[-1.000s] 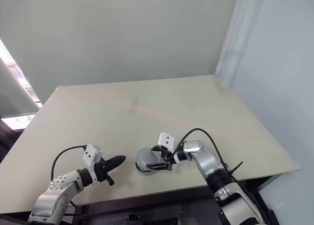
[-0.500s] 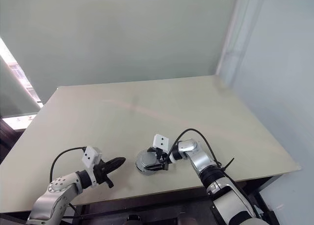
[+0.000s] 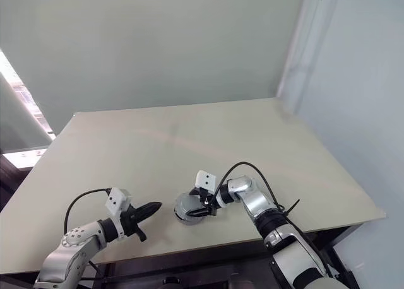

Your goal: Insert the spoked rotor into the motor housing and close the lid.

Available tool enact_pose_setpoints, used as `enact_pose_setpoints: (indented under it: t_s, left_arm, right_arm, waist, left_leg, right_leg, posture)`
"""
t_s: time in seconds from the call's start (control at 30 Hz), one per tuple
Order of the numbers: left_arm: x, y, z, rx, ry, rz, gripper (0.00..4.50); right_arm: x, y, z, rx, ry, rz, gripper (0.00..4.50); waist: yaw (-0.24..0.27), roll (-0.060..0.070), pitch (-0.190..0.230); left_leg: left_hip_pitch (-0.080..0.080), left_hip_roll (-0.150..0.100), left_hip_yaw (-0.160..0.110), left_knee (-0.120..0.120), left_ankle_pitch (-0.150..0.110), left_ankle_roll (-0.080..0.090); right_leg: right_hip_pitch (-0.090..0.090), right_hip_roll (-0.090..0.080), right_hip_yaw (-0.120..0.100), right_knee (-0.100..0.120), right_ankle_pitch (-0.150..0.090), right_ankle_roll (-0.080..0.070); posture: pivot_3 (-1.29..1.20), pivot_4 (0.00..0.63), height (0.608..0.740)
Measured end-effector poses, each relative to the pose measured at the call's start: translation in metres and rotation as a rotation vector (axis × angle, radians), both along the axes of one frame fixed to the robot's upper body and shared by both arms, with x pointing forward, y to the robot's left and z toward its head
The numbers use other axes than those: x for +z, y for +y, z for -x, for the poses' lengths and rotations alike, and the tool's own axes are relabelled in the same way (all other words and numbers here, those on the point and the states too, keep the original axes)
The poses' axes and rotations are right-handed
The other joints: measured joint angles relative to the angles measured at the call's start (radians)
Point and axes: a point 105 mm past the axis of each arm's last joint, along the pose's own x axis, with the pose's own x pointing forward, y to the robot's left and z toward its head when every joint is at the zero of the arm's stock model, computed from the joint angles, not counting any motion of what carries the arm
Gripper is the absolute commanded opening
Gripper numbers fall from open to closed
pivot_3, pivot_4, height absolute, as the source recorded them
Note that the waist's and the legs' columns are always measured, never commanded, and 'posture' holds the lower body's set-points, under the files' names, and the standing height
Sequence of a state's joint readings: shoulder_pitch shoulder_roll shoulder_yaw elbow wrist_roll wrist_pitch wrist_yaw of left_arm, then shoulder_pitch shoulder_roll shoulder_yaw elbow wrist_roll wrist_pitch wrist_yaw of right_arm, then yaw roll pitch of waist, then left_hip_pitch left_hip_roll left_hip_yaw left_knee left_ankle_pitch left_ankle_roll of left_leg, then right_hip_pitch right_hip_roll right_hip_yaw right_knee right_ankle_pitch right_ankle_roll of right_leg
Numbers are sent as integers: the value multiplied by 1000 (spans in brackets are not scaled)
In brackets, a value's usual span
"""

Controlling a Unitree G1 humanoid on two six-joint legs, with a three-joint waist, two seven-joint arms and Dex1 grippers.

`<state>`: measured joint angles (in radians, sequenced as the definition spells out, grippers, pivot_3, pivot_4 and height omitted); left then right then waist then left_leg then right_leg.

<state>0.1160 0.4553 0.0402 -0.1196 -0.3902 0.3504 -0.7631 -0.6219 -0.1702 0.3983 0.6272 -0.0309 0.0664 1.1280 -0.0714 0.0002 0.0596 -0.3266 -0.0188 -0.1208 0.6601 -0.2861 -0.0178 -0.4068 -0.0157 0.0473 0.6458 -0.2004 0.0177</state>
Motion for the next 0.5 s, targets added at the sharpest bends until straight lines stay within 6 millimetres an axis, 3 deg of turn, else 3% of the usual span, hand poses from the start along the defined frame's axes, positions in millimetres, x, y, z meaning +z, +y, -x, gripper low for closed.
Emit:
enact_pose_setpoints:
  t_s: [0.5]
  left_arm:
    - [0, -7, -1, -24, -1, 3, 0]
  right_arm:
    - [-6, 12, 2, -36, -47, 227, 3245]
  waist:
    - [-1, 0, 0]
  left_leg:
    - [1, 0, 0, 0, 0, 0]
  right_leg:
    - [0, 0, 0, 1, 0, 0]
  posture:
    - [0, 0, 740]
